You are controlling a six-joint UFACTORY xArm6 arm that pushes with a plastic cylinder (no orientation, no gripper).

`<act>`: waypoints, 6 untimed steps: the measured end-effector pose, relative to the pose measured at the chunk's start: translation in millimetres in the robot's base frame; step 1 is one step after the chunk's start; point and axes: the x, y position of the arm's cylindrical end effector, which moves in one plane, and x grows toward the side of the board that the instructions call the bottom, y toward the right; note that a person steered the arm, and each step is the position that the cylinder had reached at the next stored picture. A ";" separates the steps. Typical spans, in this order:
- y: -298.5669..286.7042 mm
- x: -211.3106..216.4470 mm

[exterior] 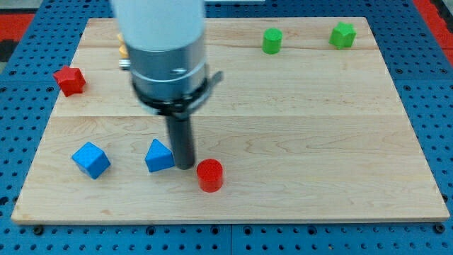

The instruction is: Push the red star towards the right of the board

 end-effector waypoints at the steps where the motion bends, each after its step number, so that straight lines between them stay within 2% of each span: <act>1: -42.7 -11.5; 2: -26.9 -20.7; 3: -16.9 -65.9; 4: -103.9 -78.1; 5: -218.0 -87.7; 6: -218.0 -87.7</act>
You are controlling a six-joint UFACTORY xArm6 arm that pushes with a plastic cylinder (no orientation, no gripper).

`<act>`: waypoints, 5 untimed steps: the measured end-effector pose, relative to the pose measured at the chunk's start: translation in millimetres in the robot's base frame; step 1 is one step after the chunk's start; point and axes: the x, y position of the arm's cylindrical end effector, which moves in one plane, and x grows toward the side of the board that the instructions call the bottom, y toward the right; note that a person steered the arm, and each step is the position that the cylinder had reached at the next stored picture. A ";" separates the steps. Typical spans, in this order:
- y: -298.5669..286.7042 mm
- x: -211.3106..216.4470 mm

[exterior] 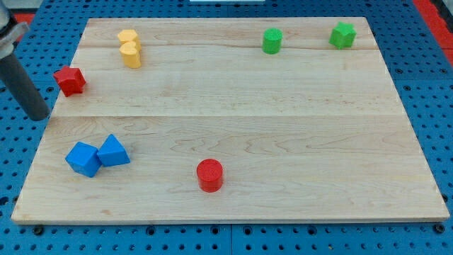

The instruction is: Push the red star towards the right of the board

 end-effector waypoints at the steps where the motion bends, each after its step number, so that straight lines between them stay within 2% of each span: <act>1: -1.1 -6.2; 3: 0.5 -96.4; 4: 20.8 -99.7; 5: 74.8 -76.2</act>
